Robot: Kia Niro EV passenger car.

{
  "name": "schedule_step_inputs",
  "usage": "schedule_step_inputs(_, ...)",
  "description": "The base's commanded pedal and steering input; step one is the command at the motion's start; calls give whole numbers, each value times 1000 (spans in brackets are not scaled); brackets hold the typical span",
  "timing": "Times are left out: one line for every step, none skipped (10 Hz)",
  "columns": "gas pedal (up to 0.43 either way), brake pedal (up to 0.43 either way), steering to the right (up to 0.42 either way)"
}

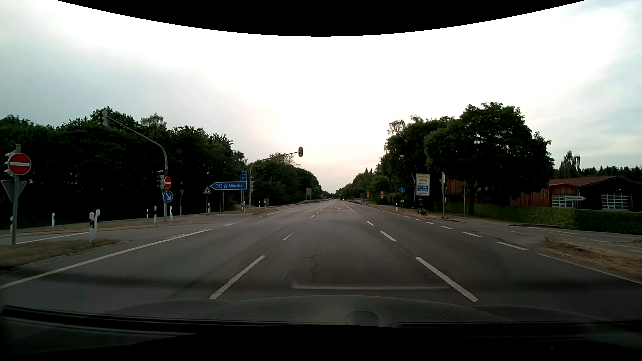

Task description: Follow the waypoints while adhering to traffic rules and regulations

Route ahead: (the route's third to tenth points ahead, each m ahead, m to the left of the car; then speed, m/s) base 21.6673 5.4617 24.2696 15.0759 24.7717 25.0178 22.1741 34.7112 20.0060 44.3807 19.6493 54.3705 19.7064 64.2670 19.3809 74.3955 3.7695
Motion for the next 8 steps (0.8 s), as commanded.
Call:
schedule_step_inputs(339, 12, -1)
schedule_step_inputs(331, 12, -1)
schedule_step_inputs(331, 6, -1)
schedule_step_inputs(331, 6, -2)
schedule_step_inputs(331, 6, -4)
schedule_step_inputs(331, 6, -5)
schedule_step_inputs(319, 6, -11)
schedule_step_inputs(287, 6, -21)
